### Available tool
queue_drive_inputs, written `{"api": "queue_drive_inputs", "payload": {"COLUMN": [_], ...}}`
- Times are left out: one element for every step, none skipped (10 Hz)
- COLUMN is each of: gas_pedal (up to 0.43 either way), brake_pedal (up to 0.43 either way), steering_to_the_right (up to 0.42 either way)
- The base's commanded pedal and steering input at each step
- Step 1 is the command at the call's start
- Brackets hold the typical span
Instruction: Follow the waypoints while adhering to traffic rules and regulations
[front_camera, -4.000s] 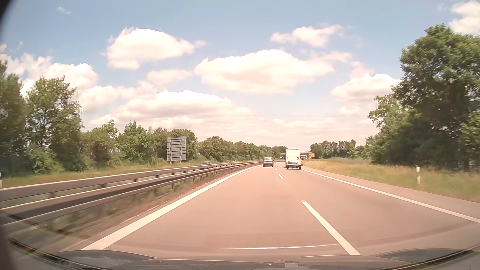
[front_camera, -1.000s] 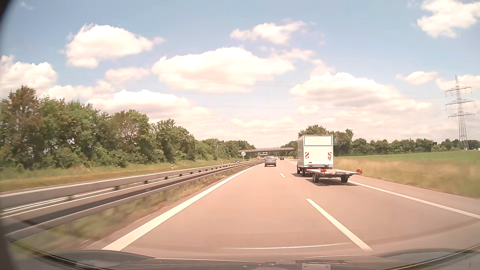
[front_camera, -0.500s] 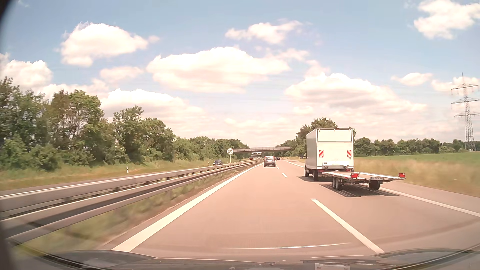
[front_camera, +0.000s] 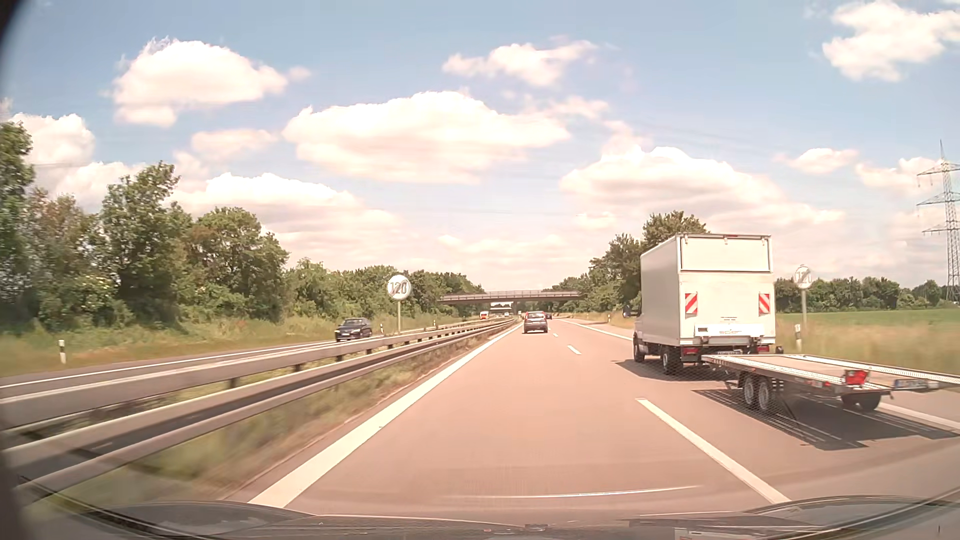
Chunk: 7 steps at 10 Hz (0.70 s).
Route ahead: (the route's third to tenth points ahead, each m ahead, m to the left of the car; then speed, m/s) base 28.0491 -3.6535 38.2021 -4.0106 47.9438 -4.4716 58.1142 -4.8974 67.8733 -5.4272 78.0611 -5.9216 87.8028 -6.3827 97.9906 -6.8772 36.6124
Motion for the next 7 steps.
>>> {"api": "queue_drive_inputs", "payload": {"gas_pedal": [0.409,0.409,0.390,0.378,0.378,0.378,0.378], "brake_pedal": [0.012,0.006,0.012,0.012,0.012,0.012,0.012], "steering_to_the_right": [0.010,0.010,0.010,0.010,0.010,0.010,0.008]}}
